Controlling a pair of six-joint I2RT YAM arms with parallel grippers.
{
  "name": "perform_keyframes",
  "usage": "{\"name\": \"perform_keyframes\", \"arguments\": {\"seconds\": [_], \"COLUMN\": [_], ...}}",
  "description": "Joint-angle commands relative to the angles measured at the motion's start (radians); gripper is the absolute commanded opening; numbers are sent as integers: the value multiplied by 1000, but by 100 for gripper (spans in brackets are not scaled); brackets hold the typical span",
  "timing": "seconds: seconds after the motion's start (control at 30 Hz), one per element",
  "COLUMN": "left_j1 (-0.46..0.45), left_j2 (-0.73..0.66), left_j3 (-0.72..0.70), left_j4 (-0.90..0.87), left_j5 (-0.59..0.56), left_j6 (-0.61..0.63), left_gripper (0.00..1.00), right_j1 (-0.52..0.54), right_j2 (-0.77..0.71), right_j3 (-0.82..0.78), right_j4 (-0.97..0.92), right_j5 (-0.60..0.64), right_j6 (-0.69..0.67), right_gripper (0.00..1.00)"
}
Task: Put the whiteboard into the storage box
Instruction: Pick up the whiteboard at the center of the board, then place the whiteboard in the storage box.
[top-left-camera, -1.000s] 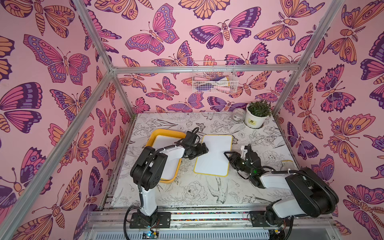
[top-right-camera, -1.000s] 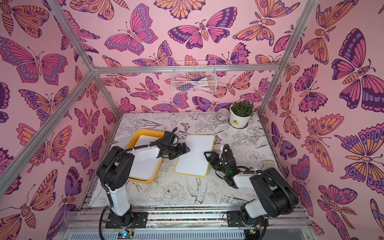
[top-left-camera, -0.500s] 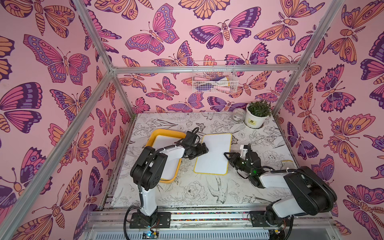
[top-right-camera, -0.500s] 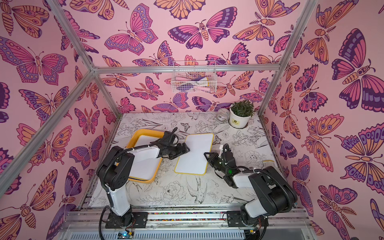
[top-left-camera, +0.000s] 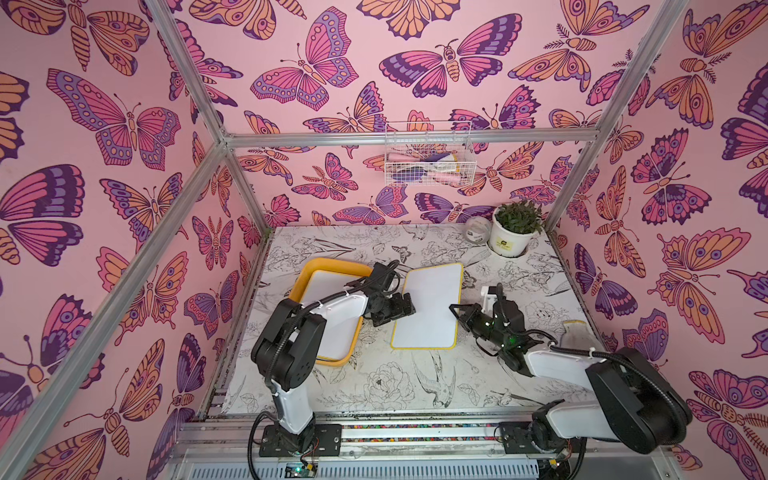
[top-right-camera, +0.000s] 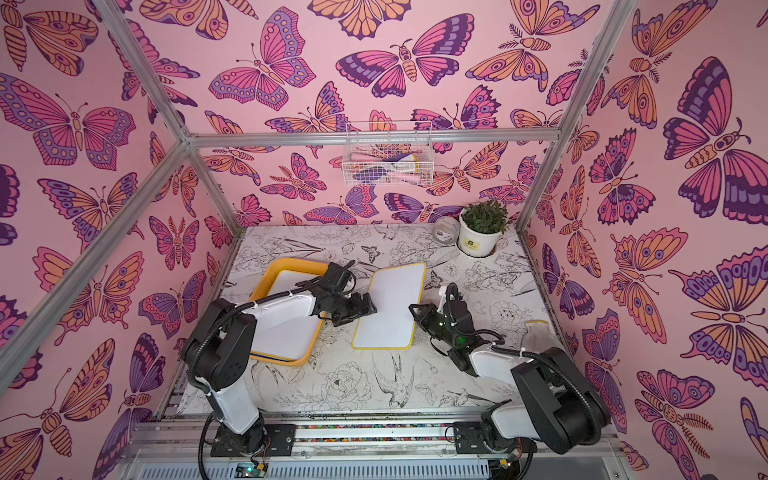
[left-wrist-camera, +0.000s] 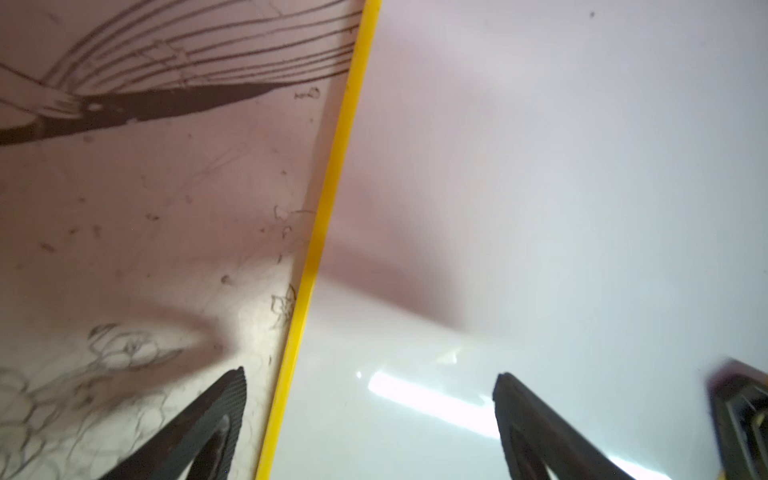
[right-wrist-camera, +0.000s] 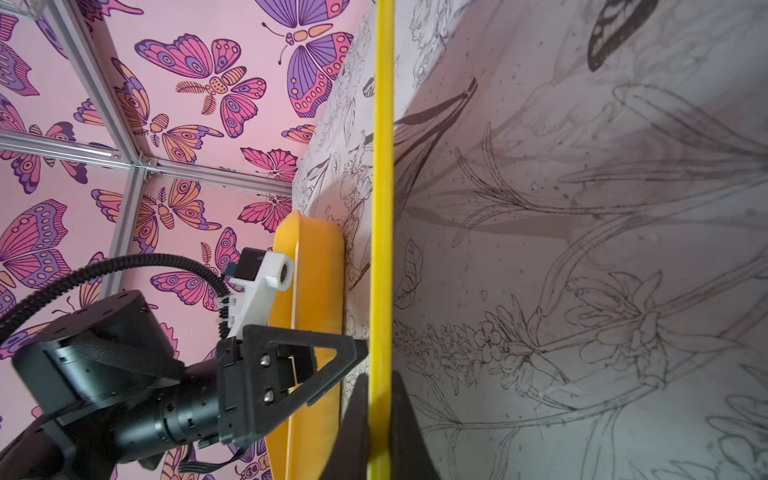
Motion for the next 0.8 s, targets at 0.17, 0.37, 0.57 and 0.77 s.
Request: {"name": "perform_keyframes", "arguments": {"seconds": [0.17,0.37,0.57,0.77], "left_j1": [0,1,6,65], "left_j2": [-185,-303,-380,-411], "left_j3": [136,189,254,344], "left_j4": [-209,-315,-419,-467], "left_j5": [-99,-214,-346,-410], "left_j6": [163,268,345,400], "left_gripper": [99,100,100,100], "right_j1": [5,8,49,184], "right_j2": [-184,-340,-428,-394], "right_j3": [124,203,295,360], "right_j4": [-226,-399,-492,-441], "right_j5": [65,111,175,310], "right_j6": [-116,-159,-167,-123], "right_gripper": [0,0,0,0]}}
